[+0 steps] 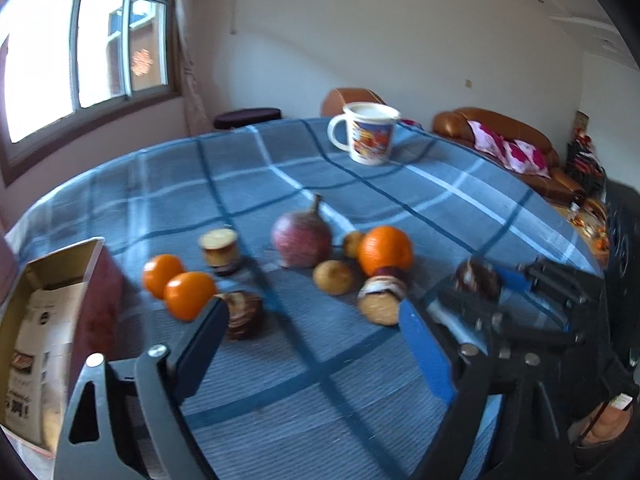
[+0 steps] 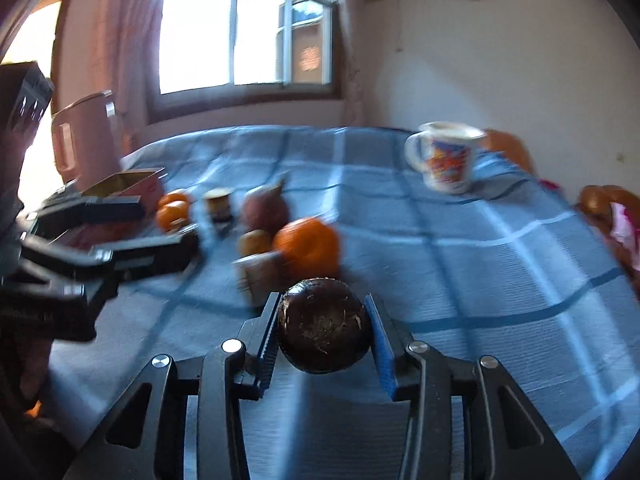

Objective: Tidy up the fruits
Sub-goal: 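Grasp the dark round fruit with the right tool while the left tool grasps the purple-topped cake slice, then lift and carry the dark fruit and cake slice toward the open tin box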

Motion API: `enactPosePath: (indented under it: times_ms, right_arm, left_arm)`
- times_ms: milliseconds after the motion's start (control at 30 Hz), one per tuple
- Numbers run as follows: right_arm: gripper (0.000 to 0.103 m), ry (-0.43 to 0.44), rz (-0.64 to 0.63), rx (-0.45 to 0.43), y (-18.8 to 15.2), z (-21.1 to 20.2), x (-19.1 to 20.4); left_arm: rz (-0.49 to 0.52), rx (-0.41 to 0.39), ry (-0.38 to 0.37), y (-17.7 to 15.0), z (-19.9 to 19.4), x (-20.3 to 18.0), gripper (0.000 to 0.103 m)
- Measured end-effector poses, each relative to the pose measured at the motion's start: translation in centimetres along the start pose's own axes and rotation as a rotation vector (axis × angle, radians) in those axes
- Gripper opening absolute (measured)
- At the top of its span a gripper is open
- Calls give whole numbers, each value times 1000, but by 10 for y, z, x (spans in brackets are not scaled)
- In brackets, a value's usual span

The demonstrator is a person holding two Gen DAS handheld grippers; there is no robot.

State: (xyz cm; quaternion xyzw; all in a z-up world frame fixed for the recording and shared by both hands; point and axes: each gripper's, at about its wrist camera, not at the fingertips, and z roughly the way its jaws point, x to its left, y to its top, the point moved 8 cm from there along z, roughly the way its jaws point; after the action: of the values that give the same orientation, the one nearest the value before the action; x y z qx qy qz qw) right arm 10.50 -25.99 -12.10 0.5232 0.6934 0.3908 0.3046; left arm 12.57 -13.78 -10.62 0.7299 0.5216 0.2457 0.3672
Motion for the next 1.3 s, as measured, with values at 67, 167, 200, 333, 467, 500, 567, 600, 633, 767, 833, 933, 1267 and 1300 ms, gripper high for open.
enactPosePath:
  times_ms: [67, 167, 200, 333, 467, 500, 567, 600, 633, 767, 833, 933, 1267, 1300]
  right_arm:
    - [43, -37, 13, -6, 2, -1, -12]
    - [43, -76, 20, -11, 4, 0, -24]
    - [43, -83, 17, -13, 5, 0, -26]
    - [43, -89, 12, -17, 5, 1, -25]
    - [43, -73, 30, -18, 4, 1, -28]
    - [43, -72, 30, -18, 4, 1, -28]
    - [43, -75, 21, -15, 4, 2, -26]
    - [43, -76, 16, -15, 4, 2, -26]
    - [43, -76, 13, -12, 3, 2, -25]
    - [43, -71, 11, -9, 3, 2, -25]
    - [43, -78, 5, -11, 3, 2, -24]
    - [43, -85, -4, -17, 3, 1, -23]
    - [43, -79, -14, -50, 5, -3, -21]
    - [43, -77, -14, -54, 5, -3, -21]
  left_arm:
    - [13, 33, -30, 0, 10, -11, 82]
    - [27, 63, -68, 2, 21, -26, 79]
    - [35, 70, -73, 2, 23, -30, 76]
    - [43, 124, -116, 2, 40, -42, 64]
    - [10, 185, -157, -1, 54, -45, 51]
    - [5, 190, -161, -1, 56, -45, 51]
    - [-6, 199, -171, -1, 58, -45, 50]
    - [-9, 206, -173, -1, 61, -46, 50]
    - [-14, 215, -176, -2, 63, -46, 49]
    - [-40, 219, -208, -2, 62, -43, 43]
    - [-62, 215, -215, -2, 61, -39, 43]
    - [-78, 196, -224, 0, 58, -37, 43]
    - [-82, 128, -197, 6, 47, -31, 43]
    - [-79, 122, -194, 7, 46, -31, 43]
